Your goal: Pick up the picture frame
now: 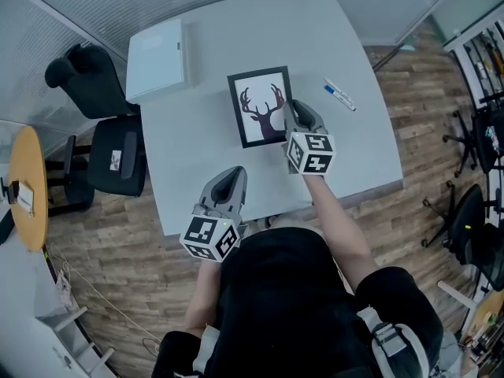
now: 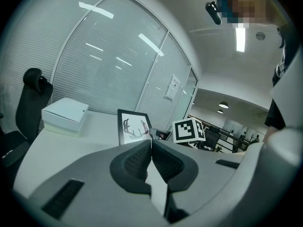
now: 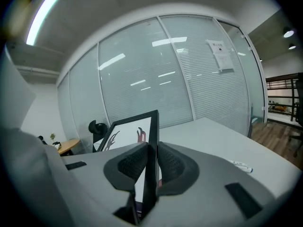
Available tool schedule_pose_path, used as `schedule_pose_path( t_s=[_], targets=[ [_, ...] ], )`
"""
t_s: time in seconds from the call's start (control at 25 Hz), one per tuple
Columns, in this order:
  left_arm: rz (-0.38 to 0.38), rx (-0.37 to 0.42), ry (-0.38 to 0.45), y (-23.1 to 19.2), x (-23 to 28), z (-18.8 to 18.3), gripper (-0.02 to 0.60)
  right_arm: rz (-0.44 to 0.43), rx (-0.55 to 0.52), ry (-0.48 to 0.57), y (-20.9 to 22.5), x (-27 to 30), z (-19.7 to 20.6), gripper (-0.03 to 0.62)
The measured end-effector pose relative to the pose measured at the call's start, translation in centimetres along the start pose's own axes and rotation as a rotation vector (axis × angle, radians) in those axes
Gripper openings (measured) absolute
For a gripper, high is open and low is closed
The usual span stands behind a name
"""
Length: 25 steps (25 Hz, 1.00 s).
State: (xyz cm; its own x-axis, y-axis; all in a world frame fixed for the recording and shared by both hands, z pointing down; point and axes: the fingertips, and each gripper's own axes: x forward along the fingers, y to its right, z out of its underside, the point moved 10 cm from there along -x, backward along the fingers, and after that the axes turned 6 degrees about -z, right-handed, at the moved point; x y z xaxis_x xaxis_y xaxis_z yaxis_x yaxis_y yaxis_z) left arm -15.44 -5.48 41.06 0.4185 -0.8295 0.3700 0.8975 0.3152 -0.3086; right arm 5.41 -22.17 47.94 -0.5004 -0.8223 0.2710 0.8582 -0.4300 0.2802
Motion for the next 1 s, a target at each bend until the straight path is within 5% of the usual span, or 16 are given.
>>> schedule_pose_path(
  t_s=[0.44, 1.0],
  targets=[
    [0.005, 0.024, 0.056, 0.8, 0.0, -2.0, 0.025, -0.037, -0.045, 0.235, -1.7, -1.5, -9.6, 0.081],
    [0.027, 0.054, 0.128, 1.5, -0.3, -4.0, 0.025, -0.056, -0.125, 0.401, -4.0, -4.5, -15.2, 0.081]
  ],
)
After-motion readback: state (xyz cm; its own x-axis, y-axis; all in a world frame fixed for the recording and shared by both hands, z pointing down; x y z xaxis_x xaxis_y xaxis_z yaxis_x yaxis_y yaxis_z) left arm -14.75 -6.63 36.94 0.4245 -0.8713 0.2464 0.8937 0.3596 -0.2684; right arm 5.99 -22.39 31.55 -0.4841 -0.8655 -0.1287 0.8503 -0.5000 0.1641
